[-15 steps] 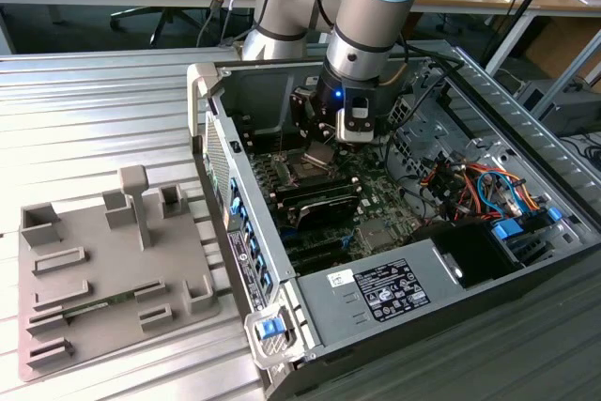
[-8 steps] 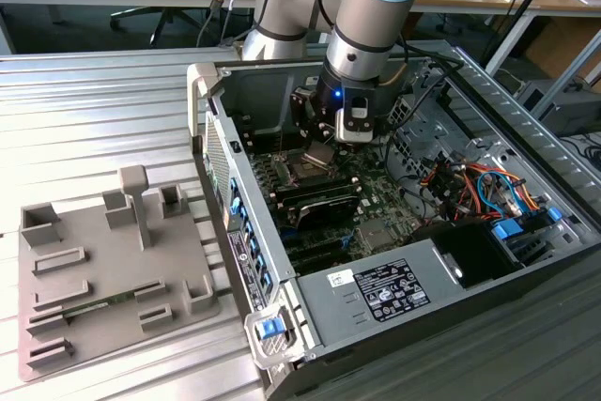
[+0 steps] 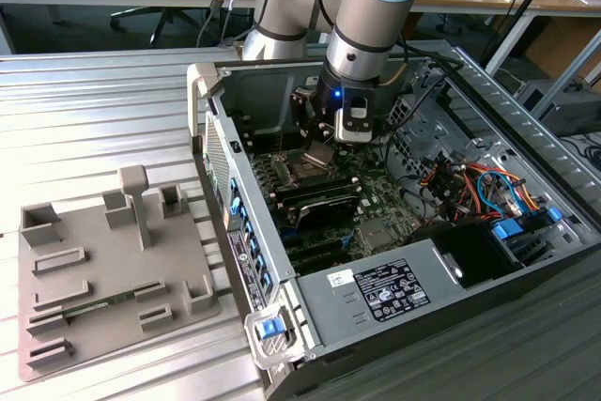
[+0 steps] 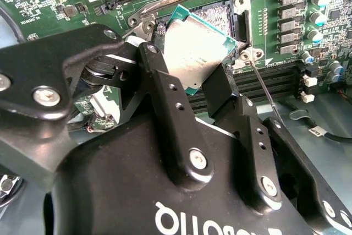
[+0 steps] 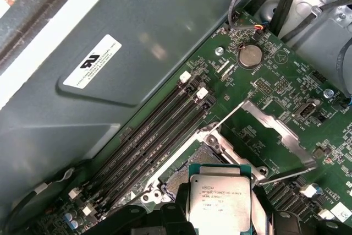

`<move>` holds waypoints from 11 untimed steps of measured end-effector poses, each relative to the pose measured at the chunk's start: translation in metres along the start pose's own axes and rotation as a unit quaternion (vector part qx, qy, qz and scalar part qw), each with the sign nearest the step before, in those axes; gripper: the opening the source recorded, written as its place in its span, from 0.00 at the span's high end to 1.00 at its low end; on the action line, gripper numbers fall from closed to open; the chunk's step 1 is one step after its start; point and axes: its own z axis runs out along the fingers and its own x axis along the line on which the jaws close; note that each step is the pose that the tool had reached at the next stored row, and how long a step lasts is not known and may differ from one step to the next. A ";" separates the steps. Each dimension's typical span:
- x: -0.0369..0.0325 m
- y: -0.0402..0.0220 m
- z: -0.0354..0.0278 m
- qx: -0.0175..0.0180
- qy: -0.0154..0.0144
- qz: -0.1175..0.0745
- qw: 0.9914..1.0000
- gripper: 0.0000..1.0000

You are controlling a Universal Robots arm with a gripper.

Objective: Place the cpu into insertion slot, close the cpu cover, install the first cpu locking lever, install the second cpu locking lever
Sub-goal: 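Place the cpu into insertion slot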

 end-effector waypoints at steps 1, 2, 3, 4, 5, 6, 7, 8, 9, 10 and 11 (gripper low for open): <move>0.0000 0.0000 0.0000 0.000 0.000 0.001 1.000 0.47; 0.0000 0.0000 0.0000 0.000 0.000 0.001 1.000 0.47; 0.0000 0.0000 0.0000 0.000 0.000 0.002 1.000 0.47; 0.0000 0.0000 0.0000 0.000 0.000 0.003 1.000 0.47; 0.0000 0.0000 0.0000 0.000 0.000 0.004 1.000 0.47; 0.0000 0.0000 0.0000 0.000 0.000 0.004 1.000 0.47; 0.0000 0.0000 0.0000 0.000 0.000 0.005 1.000 0.47; 0.0000 0.0000 0.0000 0.000 0.000 0.005 1.000 0.47; 0.0000 0.0000 0.0001 0.000 0.000 0.006 1.000 0.47; 0.0000 0.0000 0.0001 0.000 0.000 0.007 1.000 0.47; 0.0000 0.0000 0.0001 0.000 0.000 0.008 1.000 0.47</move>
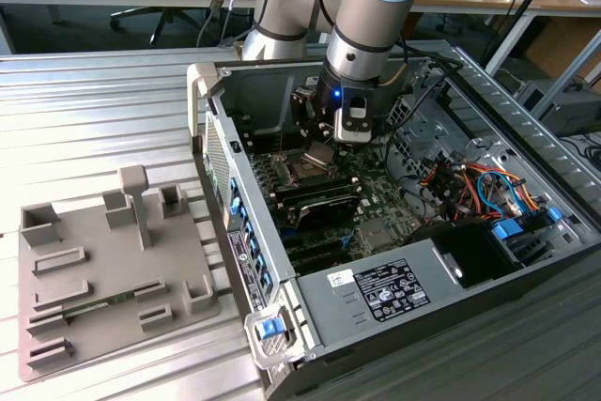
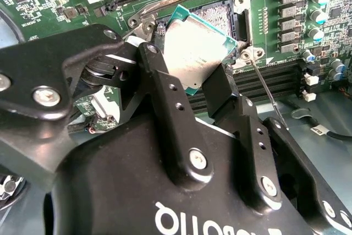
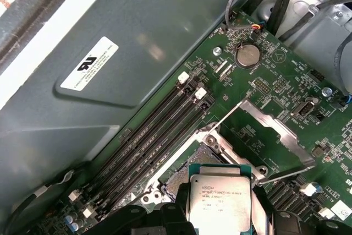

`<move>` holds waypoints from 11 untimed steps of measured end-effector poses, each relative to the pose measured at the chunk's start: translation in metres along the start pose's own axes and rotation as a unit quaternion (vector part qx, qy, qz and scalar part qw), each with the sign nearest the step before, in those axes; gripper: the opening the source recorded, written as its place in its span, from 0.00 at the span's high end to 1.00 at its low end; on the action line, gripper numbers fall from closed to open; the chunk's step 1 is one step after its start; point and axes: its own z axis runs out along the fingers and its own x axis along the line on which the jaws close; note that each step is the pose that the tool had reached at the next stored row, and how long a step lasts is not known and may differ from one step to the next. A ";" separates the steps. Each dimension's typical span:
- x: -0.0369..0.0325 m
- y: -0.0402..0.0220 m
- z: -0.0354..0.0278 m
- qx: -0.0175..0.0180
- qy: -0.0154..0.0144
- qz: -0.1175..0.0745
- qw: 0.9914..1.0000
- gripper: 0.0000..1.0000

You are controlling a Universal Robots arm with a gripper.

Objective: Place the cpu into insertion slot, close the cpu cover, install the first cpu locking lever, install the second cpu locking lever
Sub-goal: 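Place the cpu into insertion slot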

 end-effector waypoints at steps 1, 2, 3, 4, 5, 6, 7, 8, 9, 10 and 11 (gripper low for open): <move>0.0000 0.0000 0.0000 0.000 0.000 0.000 1.000 0.47; 0.0000 0.0000 0.0000 0.000 0.000 0.001 1.000 0.47; 0.0000 0.0000 0.0000 0.000 0.000 0.002 1.000 0.47; 0.0000 0.0000 0.0000 0.000 0.000 0.002 1.000 0.47; 0.0000 0.0000 0.0000 0.000 0.000 0.003 1.000 0.47; 0.0000 0.0000 0.0000 0.000 0.000 0.004 1.000 0.47; 0.0000 0.0000 0.0000 0.000 0.000 0.005 1.000 0.47; 0.0000 0.0000 0.0000 0.000 0.000 0.005 1.000 0.47; 0.0000 0.0000 0.0000 0.000 0.000 0.006 1.000 0.47; 0.0000 0.0000 0.0000 0.000 0.000 0.006 1.000 0.47; 0.0000 0.0000 0.0000 0.000 0.000 0.006 1.000 0.47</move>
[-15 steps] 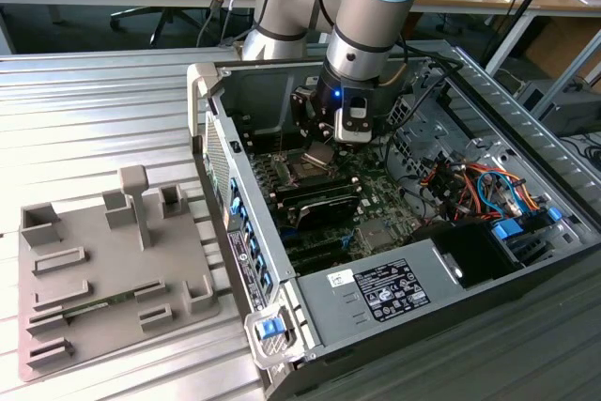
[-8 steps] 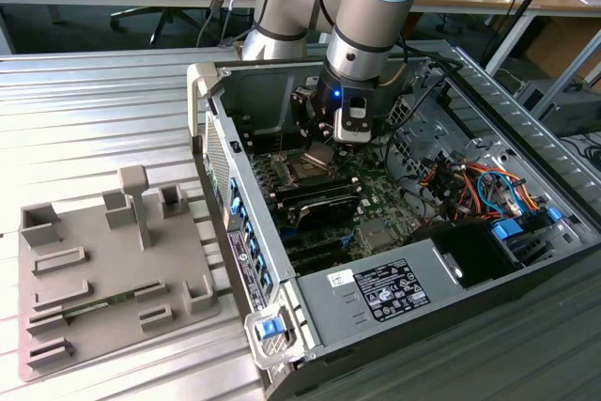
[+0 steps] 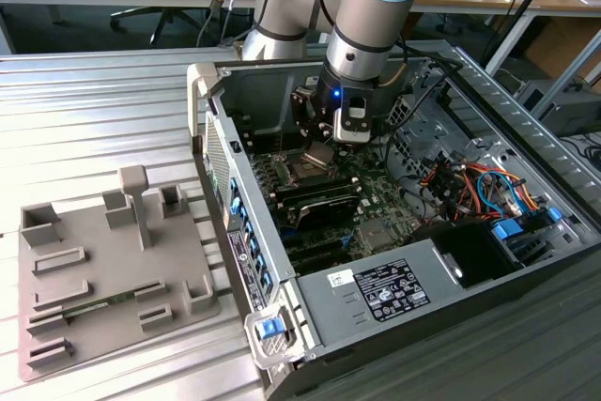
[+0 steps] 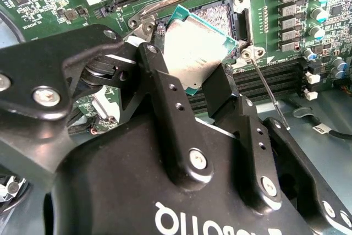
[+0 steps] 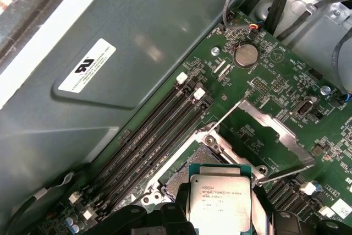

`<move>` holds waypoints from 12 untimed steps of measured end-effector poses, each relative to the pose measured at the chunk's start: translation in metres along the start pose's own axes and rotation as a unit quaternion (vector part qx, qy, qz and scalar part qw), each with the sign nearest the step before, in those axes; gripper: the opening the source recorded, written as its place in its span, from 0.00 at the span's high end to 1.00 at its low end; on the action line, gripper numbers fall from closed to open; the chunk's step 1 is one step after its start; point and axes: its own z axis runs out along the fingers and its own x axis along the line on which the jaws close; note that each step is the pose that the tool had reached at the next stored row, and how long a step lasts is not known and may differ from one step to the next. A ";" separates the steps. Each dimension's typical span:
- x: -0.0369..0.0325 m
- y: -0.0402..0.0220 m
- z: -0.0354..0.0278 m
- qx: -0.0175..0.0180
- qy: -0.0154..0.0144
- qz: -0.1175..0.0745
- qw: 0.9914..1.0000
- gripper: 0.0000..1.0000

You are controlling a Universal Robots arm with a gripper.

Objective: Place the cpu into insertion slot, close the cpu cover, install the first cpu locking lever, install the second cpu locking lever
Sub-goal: 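Place the cpu into insertion slot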

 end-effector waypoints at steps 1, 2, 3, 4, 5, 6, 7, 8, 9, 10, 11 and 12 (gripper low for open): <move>0.0000 0.0000 0.0000 0.000 0.000 0.000 1.000 0.47; 0.0000 0.0000 0.0000 0.000 0.000 0.001 1.000 0.47; 0.0000 0.0000 0.0000 0.000 0.000 0.002 1.000 0.47; 0.0000 0.0000 0.0000 0.000 0.000 0.002 1.000 0.47; 0.0000 0.0000 0.0000 0.000 0.000 0.003 1.000 0.47; 0.0000 0.0000 0.0001 0.000 0.000 0.003 1.000 0.47; 0.0000 0.0000 0.0001 0.000 0.000 0.004 1.000 0.47; 0.0000 0.0000 0.0001 0.000 0.000 0.005 1.000 0.47; 0.0000 0.0000 0.0001 0.000 0.000 0.005 1.000 0.47; 0.0000 0.0000 0.0001 0.000 0.000 0.006 1.000 0.47; 0.0000 0.0000 0.0001 0.000 0.000 0.006 1.000 0.47; 0.0000 0.0000 0.0001 0.000 0.000 0.007 1.000 0.47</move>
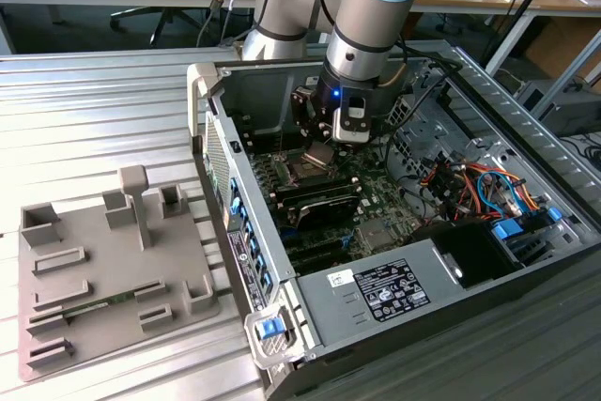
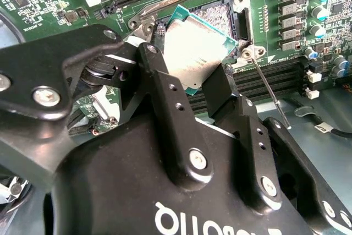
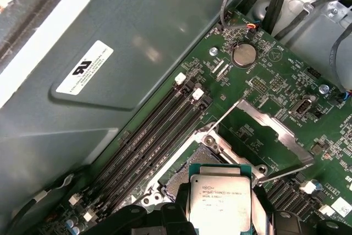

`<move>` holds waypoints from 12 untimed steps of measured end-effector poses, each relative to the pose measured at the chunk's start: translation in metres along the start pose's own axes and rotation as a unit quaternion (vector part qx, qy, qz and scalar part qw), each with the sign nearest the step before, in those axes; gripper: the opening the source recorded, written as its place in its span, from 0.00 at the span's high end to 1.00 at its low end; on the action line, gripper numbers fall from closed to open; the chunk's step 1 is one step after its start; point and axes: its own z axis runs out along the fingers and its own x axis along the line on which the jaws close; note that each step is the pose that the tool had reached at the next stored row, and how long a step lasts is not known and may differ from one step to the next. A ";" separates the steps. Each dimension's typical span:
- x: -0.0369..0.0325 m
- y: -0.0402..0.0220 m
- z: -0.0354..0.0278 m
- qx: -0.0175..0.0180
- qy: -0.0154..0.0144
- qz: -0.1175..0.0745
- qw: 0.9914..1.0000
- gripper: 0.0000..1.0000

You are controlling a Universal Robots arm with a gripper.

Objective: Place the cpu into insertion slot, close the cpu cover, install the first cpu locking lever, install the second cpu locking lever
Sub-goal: 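Place the cpu into insertion slot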

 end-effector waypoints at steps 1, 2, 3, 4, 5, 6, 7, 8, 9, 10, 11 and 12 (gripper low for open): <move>0.0000 0.0000 0.0000 0.000 0.000 0.000 1.000 0.47; 0.0000 0.0000 0.0000 0.000 0.000 0.001 1.000 0.47; 0.0000 0.0000 0.0001 0.000 0.000 0.002 1.000 0.47; 0.0000 0.0000 0.0001 0.000 0.000 0.003 1.000 0.47; 0.0000 0.0000 0.0000 0.000 0.000 0.004 1.000 0.47; 0.0000 0.0000 0.0000 0.000 0.000 0.005 1.000 0.47; 0.0000 0.0000 0.0000 0.000 0.000 0.005 1.000 0.47; 0.0000 0.0000 0.0001 0.000 0.000 0.005 1.000 0.47; 0.0000 0.0000 0.0001 0.000 0.000 0.006 1.000 0.47; 0.0000 0.0000 0.0001 0.000 0.000 0.007 1.000 0.47; 0.0000 0.0000 0.0001 0.000 0.000 0.008 1.000 0.47; 0.0000 0.0000 0.0001 0.000 0.000 0.009 1.000 0.47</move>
